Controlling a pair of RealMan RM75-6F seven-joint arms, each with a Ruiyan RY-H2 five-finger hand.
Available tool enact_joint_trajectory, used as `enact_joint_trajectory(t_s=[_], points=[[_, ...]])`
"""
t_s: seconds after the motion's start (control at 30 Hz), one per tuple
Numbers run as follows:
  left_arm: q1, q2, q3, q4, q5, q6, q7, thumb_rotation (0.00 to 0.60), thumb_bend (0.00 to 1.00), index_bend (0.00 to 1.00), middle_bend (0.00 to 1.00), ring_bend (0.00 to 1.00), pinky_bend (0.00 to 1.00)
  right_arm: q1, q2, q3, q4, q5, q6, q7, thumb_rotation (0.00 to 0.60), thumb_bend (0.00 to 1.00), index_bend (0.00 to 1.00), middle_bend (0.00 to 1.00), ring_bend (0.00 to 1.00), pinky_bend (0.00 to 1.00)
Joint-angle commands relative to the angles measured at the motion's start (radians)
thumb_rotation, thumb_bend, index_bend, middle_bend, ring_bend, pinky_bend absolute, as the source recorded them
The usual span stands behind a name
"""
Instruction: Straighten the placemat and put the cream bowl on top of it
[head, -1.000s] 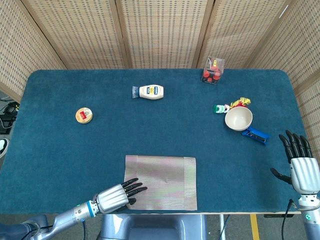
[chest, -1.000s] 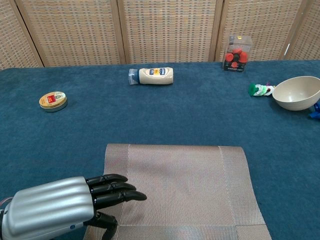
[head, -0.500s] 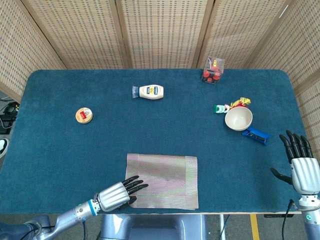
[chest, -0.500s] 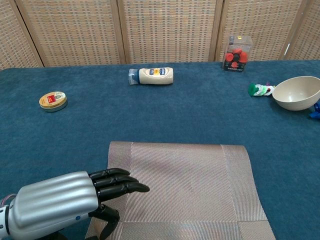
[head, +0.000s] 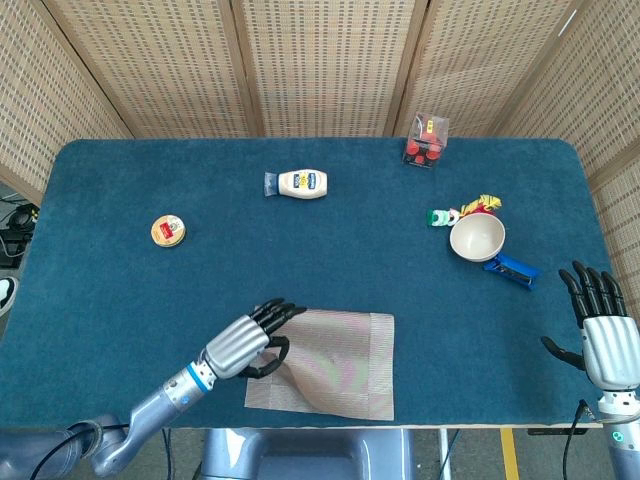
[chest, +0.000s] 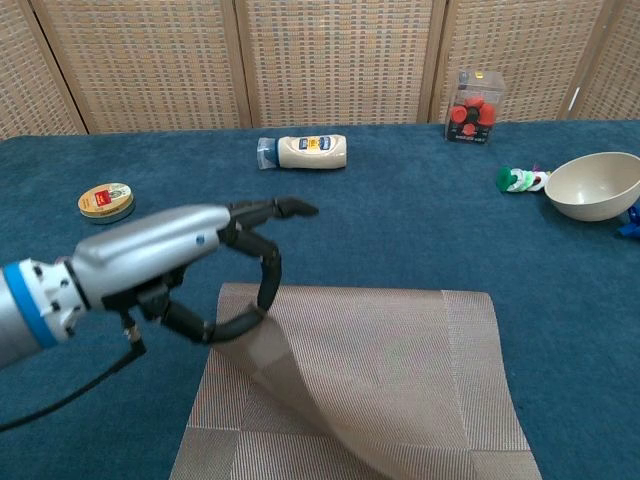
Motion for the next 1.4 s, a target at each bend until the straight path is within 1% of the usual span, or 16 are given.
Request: enact_joint_trajectory(t_s=[0.03,0.1,0.17,0.3,0.37,0.53,0.83,0.87,0.9,0.97,1.0,1.03,1.07,1.2,1.27,1.4], points=[[-0.049,0.04,-0.127,-0.066,-0.133,-0.067,0.053,0.6,0.62,0.83,0.0,0.0,0.0,-0.001,0.001,0.0,-0.001,-0.001,0.001,-0.001,0.6,0.0,0.09,0.0,0.0,0.0],[-0.075,0.045,-0.201,-0.058,-0.224,-0.106,0.077,0.6,0.62,0.83,0.0,0.0,0.0,-0.001,0.001,0.0,-0.002,-0.001,0.001,-0.003,0.6,0.0,0.09,0.0,0.0,0.0],[-0.098,0.05,-0.256,-0.041,-0.304,-0.141,0.098,0.6,0.62,0.83,0.0,0.0,0.0,-0.001,0.001,0.0,-0.003,-0.001,0.0,-0.004,0.6,0.0,0.1,0.0,0.0,0.0],[-0.127,0.052,-0.325,0.02,-0.419,-0.177,0.139,0.6,0.62,0.83,0.0,0.0,0.0,0.0,0.0,0.0,-0.002,0.001,-0.005,-0.007,0.6,0.0,0.1,0.0,0.0,0.0],[-0.138,0.048,-0.347,0.072,-0.476,-0.193,0.167,0.6,0.62,0.83,0.0,0.0,0.0,0.001,-0.001,0.0,-0.001,0.002,-0.009,-0.009,0.6,0.0,0.1,0.0,0.0,0.0],[-0.147,0.03,-0.366,0.192,-0.592,-0.226,0.198,0.6,0.62,0.83,0.0,0.0,0.0,0.004,-0.003,0.002,-0.003,0.004,-0.013,-0.013,0.6,0.0,0.1,0.0,0.0,0.0],[-0.101,0.041,-0.336,0.33,-0.643,-0.244,0.151,0.6,0.61,0.82,0.0,0.0,0.0,0.001,-0.003,-0.001,-0.005,-0.001,-0.009,-0.015,0.6,0.0,0.12,0.0,0.0,0.0],[-0.093,0.046,-0.329,0.339,-0.641,-0.244,0.143,0.6,0.53,0.74,0.0,0.0,0.0,0.001,-0.004,-0.001,-0.004,-0.003,-0.007,-0.016,0.6,0.0,0.12,0.0,0.0,0.0],[-0.088,0.048,-0.325,0.344,-0.639,-0.244,0.139,0.6,0.41,0.62,0.0,0.0,0.0,0.0,-0.004,-0.001,-0.004,-0.004,-0.007,-0.016,0.6,0.0,0.12,0.0,0.0,0.0],[-0.069,0.064,-0.305,0.352,-0.623,-0.244,0.117,0.6,0.06,0.15,0.0,0.0,0.0,0.001,-0.004,-0.004,-0.004,-0.006,-0.009,-0.017,0.6,0.0,0.12,0.0,0.0,0.0],[-0.058,0.077,-0.294,0.348,-0.607,-0.245,0.1,0.6,0.01,0.05,0.0,0.0,0.0,0.001,-0.004,-0.005,-0.003,-0.007,-0.011,-0.018,0.6,0.0,0.12,0.0,0.0,0.0],[-0.047,0.091,-0.285,0.34,-0.592,-0.242,0.079,0.6,0.0,0.0,0.0,0.0,0.0,0.002,-0.005,-0.006,-0.002,-0.008,-0.013,-0.018,0.6,0.0,0.12,0.0,0.0,0.0],[-0.033,0.107,-0.279,0.329,-0.572,-0.227,0.057,0.6,0.0,0.0,0.0,0.0,0.0,0.003,-0.006,-0.008,-0.001,-0.01,-0.016,-0.02,0.6,0.0,0.12,0.0,0.0,0.0],[0.038,0.168,-0.264,0.265,-0.484,-0.092,-0.028,0.6,0.0,0.0,0.0,0.0,0.0,0.013,-0.011,-0.026,0.008,-0.035,-0.032,-0.035,0.6,0.0,0.12,0.0,0.0,0.0],[0.073,0.203,-0.252,0.224,-0.459,-0.038,-0.034,0.6,0.0,0.0,0.0,0.0,0.0,0.023,-0.015,-0.041,0.016,-0.059,-0.044,-0.047,0.6,0.0,0.12,0.0,0.0,0.0],[0.175,0.322,-0.214,0.066,-0.436,0.08,0.022,0.6,0.0,0.0,0.0,0.0,0.0,0.07,-0.014,-0.082,0.039,-0.143,-0.092,-0.046,0.6,0.0,0.14,0.0,0.0,0.0]])
